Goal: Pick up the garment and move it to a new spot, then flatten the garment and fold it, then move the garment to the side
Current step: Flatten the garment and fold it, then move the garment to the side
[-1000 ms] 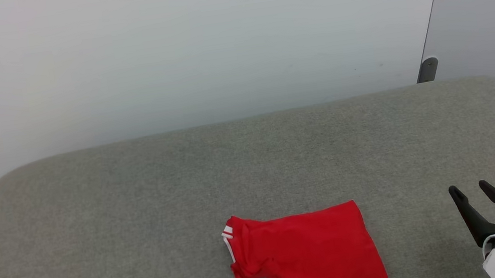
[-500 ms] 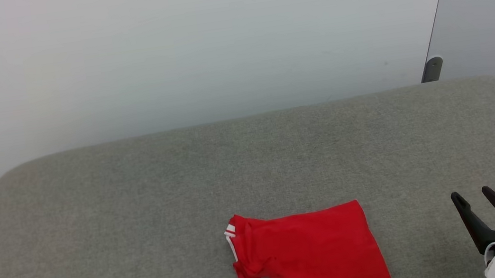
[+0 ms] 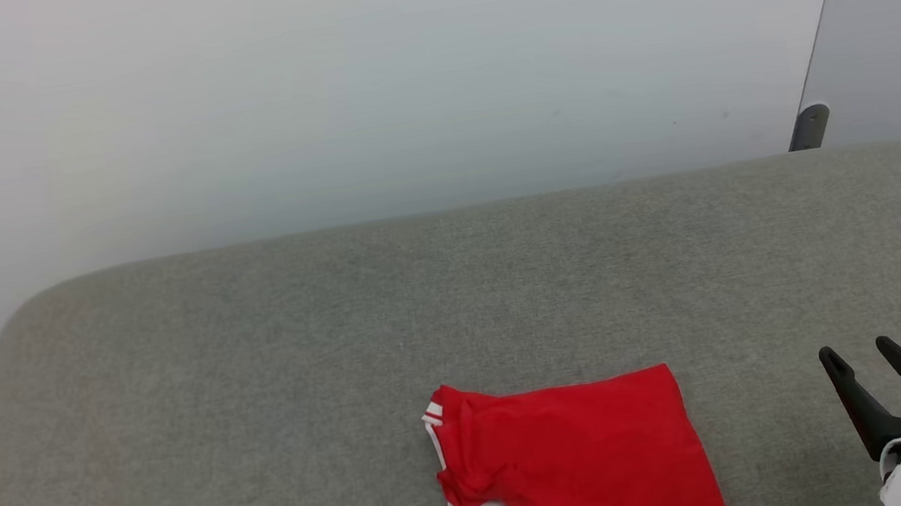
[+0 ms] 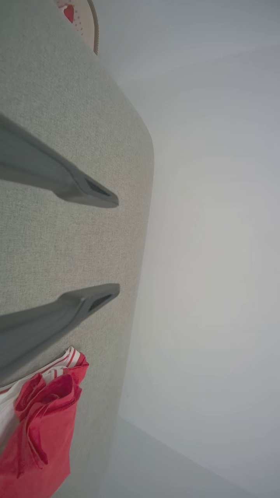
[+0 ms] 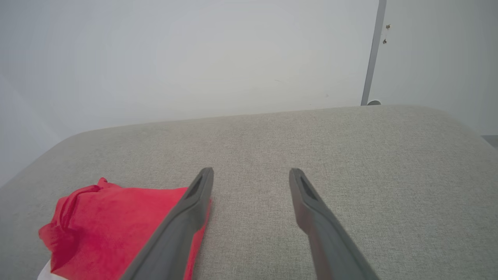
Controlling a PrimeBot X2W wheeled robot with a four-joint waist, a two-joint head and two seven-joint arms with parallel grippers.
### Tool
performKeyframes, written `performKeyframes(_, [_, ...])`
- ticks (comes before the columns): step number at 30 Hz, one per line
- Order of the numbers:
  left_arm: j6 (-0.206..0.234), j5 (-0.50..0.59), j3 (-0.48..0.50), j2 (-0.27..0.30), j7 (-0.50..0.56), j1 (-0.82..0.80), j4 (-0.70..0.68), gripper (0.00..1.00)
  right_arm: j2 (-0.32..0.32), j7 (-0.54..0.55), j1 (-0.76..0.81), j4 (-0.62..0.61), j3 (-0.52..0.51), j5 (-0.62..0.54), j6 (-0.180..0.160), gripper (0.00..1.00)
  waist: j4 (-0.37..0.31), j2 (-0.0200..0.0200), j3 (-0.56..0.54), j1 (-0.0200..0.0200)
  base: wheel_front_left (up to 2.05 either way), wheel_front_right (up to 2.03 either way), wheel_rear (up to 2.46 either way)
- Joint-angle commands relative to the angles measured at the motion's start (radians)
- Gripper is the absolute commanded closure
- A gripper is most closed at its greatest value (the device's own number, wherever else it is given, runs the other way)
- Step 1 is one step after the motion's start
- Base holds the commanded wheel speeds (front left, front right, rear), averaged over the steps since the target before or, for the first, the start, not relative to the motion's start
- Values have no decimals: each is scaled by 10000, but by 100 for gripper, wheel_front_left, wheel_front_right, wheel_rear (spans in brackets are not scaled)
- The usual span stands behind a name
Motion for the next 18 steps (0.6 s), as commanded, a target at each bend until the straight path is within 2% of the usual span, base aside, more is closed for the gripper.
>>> performKeyframes(1, [-45,56,-3,29,3,-56,-16,0,27,19,117,-41,-37,-18,-7,0,20,0,8,0,0,0,0])
performKeyframes(9, [-20,32,21,50,3,-53,-70,0,145,372,21,-26,119,117,-7,0,243,0,63,0,0,0,0])
performKeyframes(18, [91,80,-217,45,107,-233,-234,0,229,1430,-321,387,596,293,-7,0,1036,0,286,0,0,0,0])
